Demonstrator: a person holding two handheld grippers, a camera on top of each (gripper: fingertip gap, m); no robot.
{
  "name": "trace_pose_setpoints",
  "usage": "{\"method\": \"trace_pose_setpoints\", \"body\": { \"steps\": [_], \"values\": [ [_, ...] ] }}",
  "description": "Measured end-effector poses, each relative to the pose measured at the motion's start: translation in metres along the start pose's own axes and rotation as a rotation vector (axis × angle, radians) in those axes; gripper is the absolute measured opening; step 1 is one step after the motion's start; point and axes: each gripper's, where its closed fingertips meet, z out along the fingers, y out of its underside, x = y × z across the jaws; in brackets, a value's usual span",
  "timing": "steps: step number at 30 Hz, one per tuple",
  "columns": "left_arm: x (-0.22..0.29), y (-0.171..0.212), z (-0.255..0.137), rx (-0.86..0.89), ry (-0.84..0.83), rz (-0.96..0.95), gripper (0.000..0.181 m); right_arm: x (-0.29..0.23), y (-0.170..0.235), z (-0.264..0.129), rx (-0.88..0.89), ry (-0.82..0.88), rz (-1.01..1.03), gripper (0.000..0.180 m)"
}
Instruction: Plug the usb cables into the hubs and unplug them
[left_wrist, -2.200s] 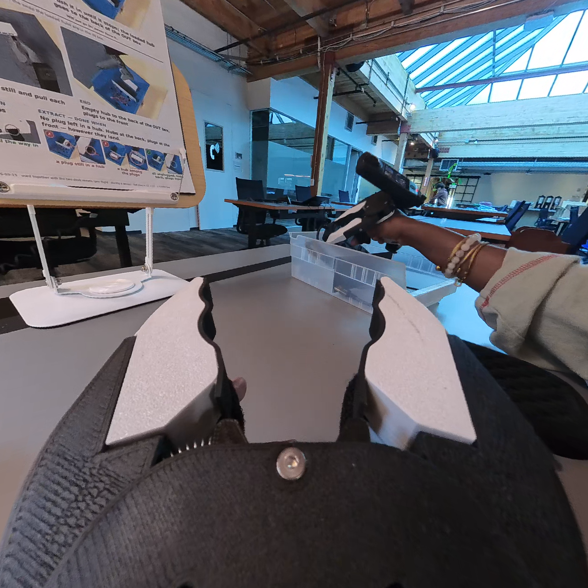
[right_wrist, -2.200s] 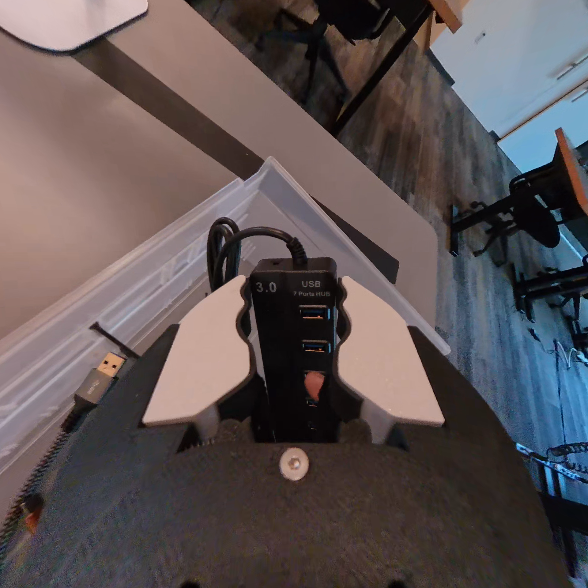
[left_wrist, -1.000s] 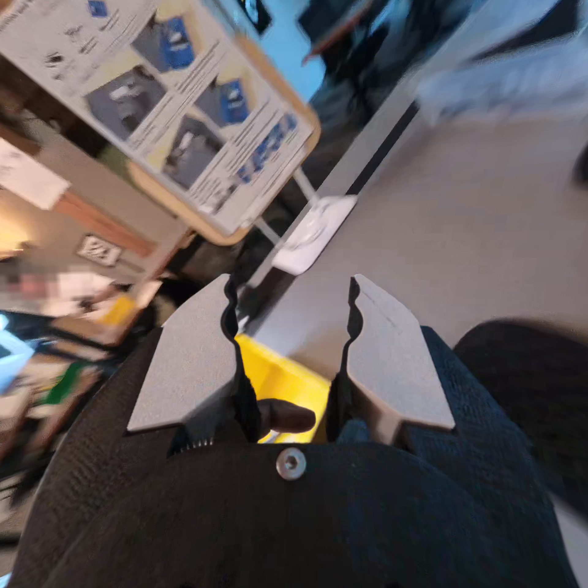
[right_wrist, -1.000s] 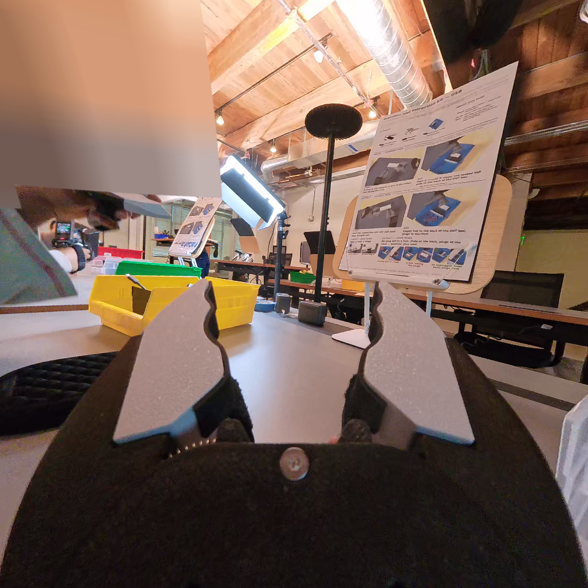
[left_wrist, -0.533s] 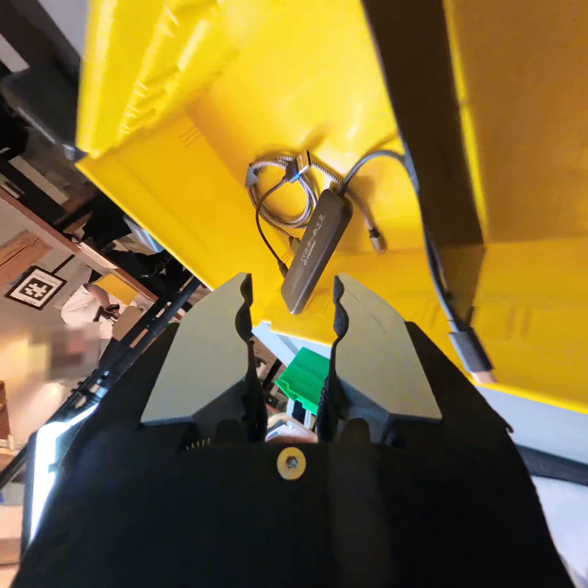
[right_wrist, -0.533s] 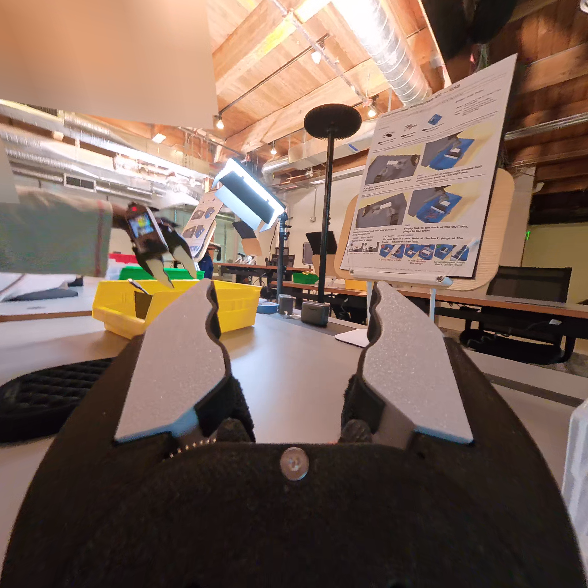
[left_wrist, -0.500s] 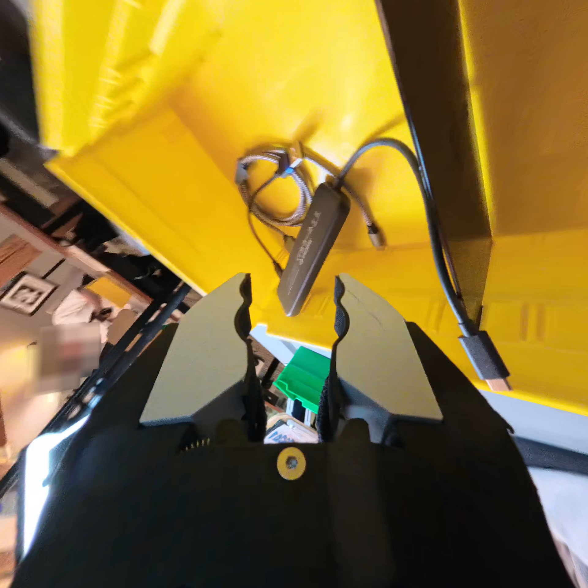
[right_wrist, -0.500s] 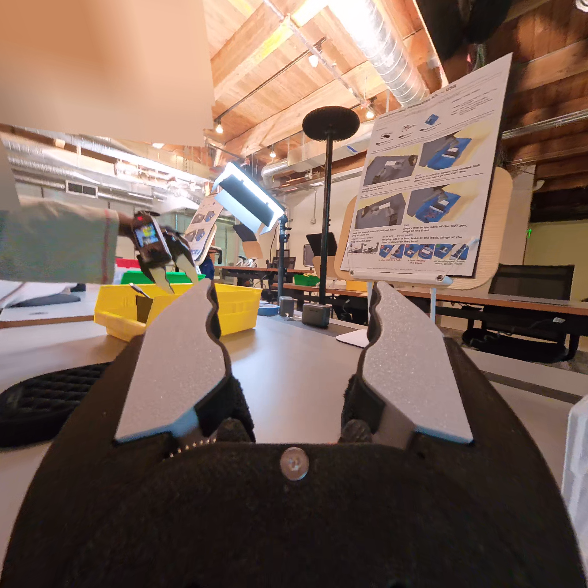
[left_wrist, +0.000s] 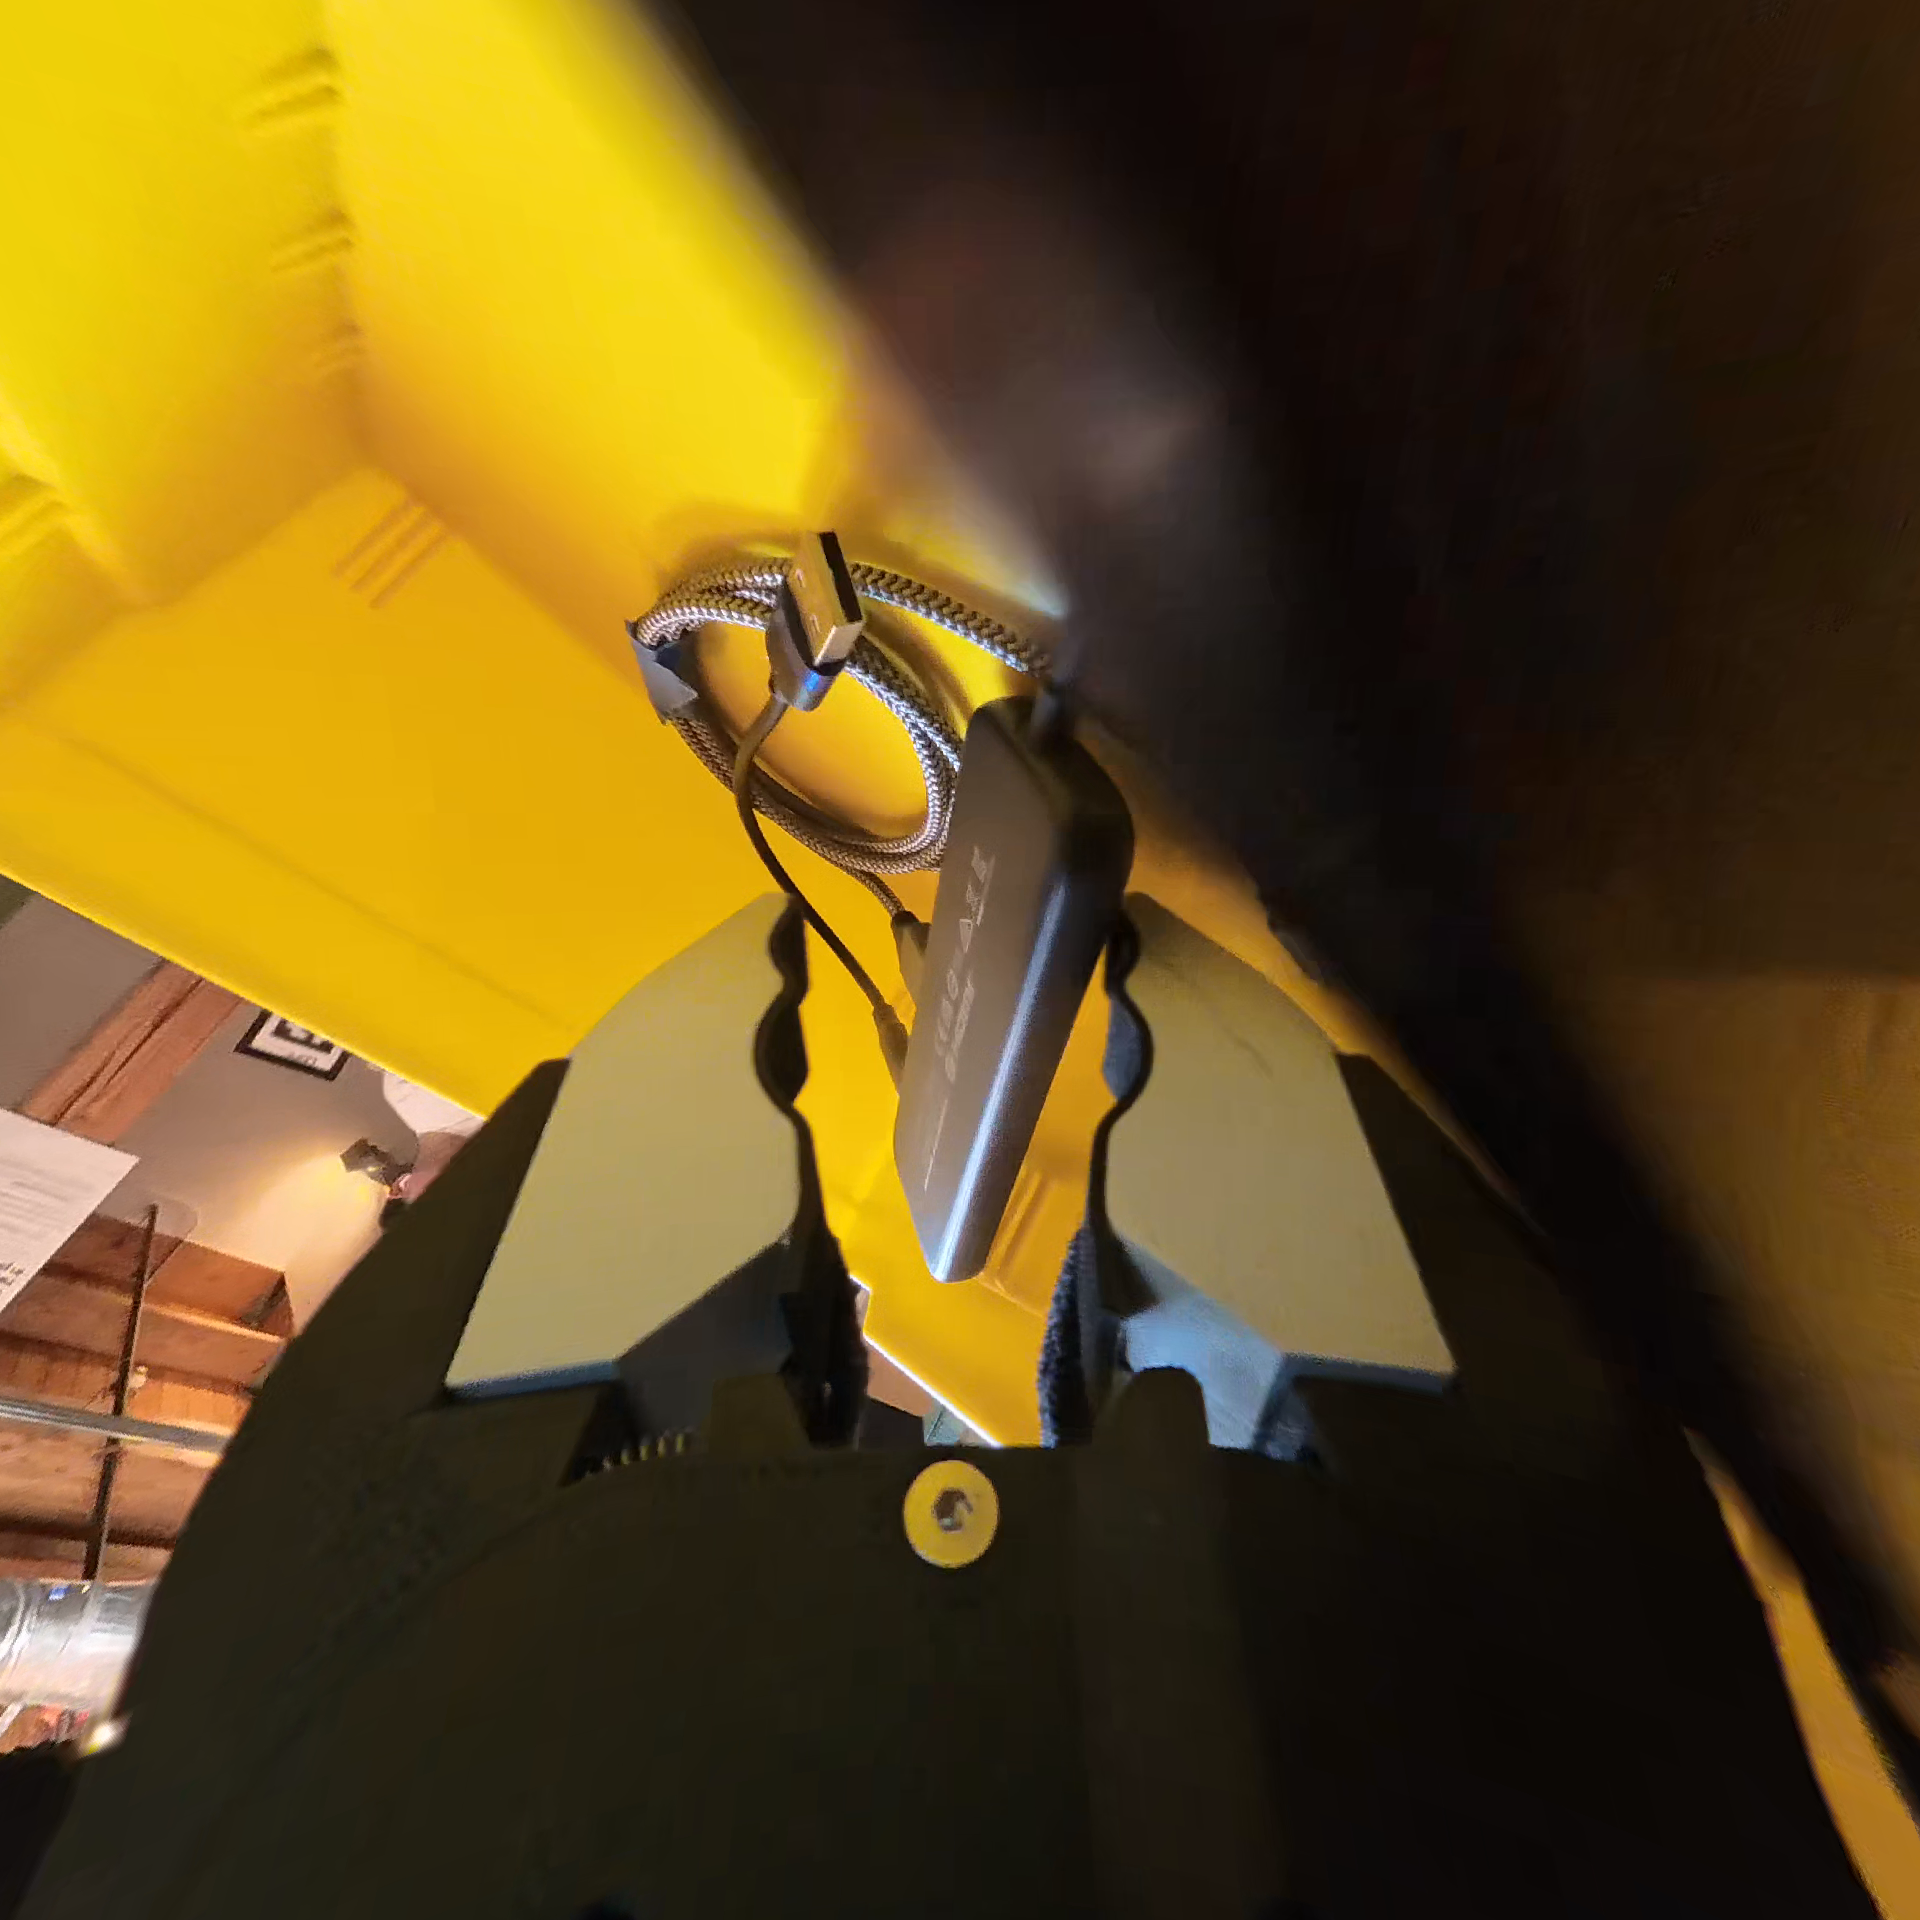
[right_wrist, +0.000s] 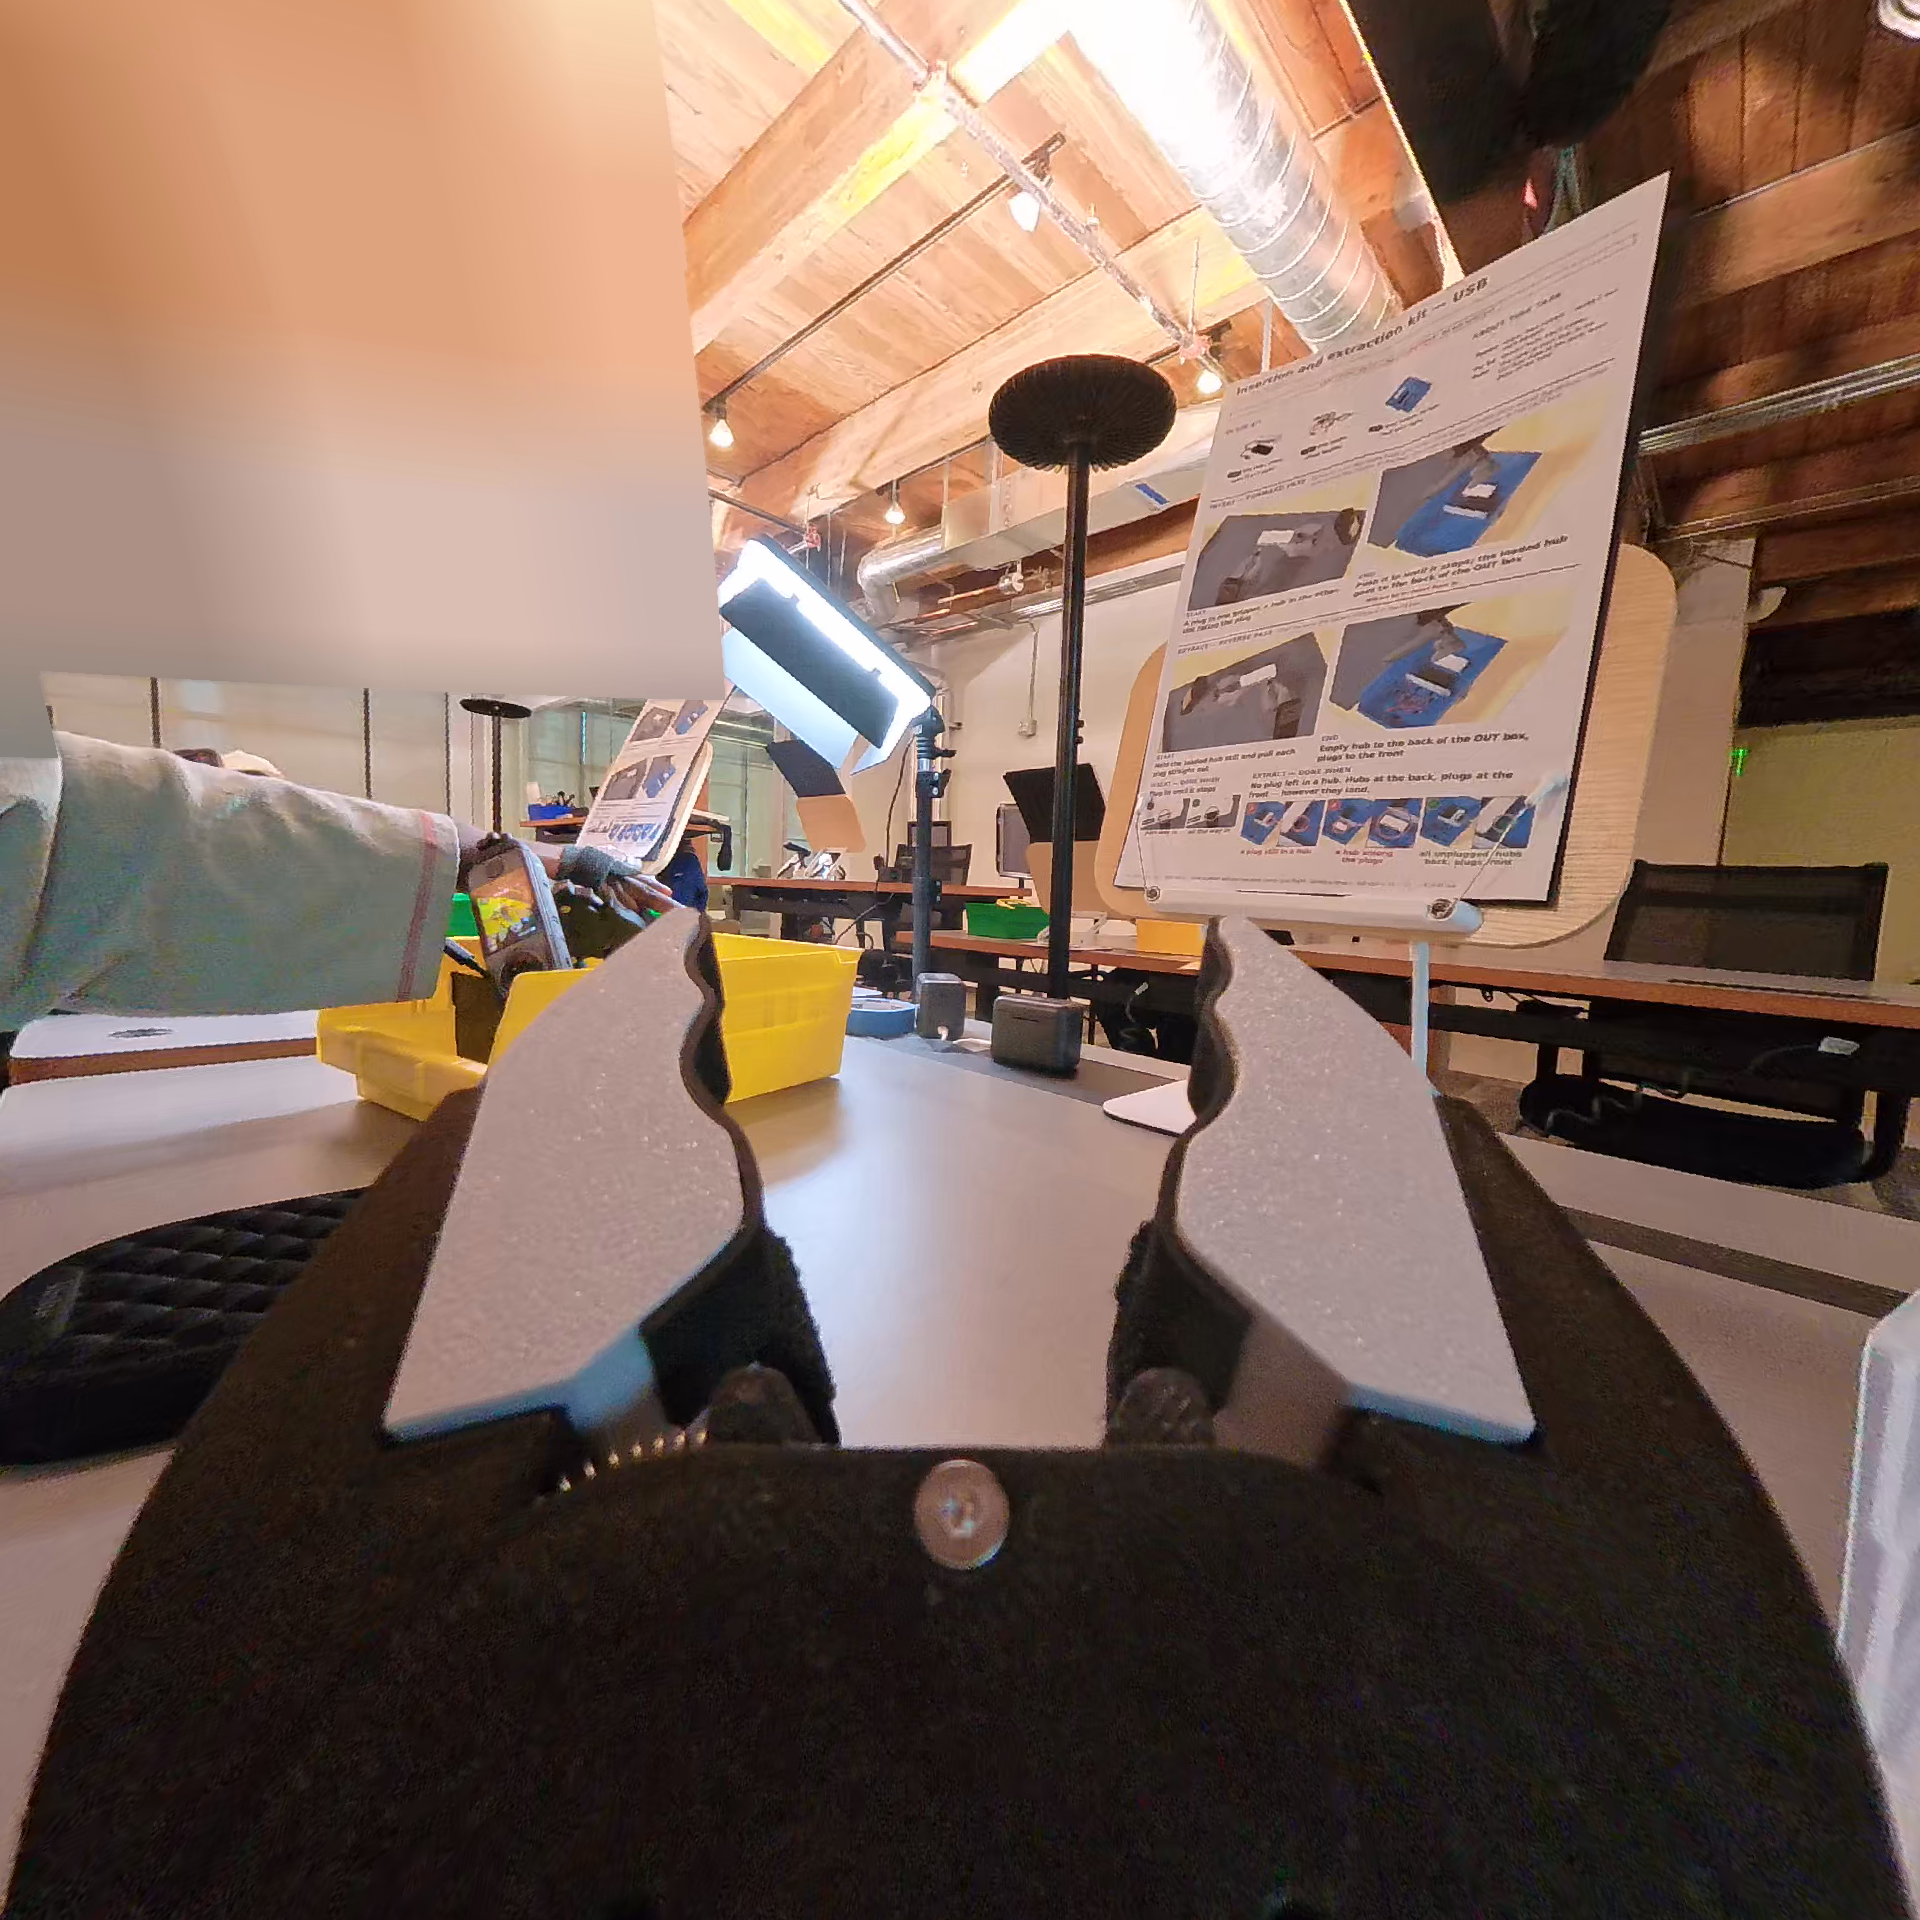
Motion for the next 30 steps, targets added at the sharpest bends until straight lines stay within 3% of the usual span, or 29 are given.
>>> {"method": "trace_pose_setpoints", "body": {
  "steps": [7, 15, 20, 24, 30],
  "values": [
    [-0.008, 0.003, -0.006, -0.017, -0.072, -0.037, 0.014, -0.002, 0.0, 0.0, -0.006, -0.007, -0.01, 0.086],
    [-0.049, 0.022, -0.065, 0.017, -0.266, -0.323, 0.013, -0.002, 0.0, 0.0, -0.004, -0.011, -0.006, 0.083],
    [-0.091, 0.03, -0.124, 0.073, -0.551, -0.591, 0.012, -0.003, 0.0, 0.0, -0.005, -0.015, -0.014, 0.083],
    [-0.123, 0.016, -0.195, 0.328, -0.808, -0.937, 0.012, -0.004, 0.001, 0.001, -0.01, -0.02, -0.021, 0.082],
    [-0.148, -0.039, -0.289, 0.986, -0.977, -1.316, 0.012, -0.007, 0.002, 0.001, -0.016, -0.029, -0.038, 0.082]
  ]
}}
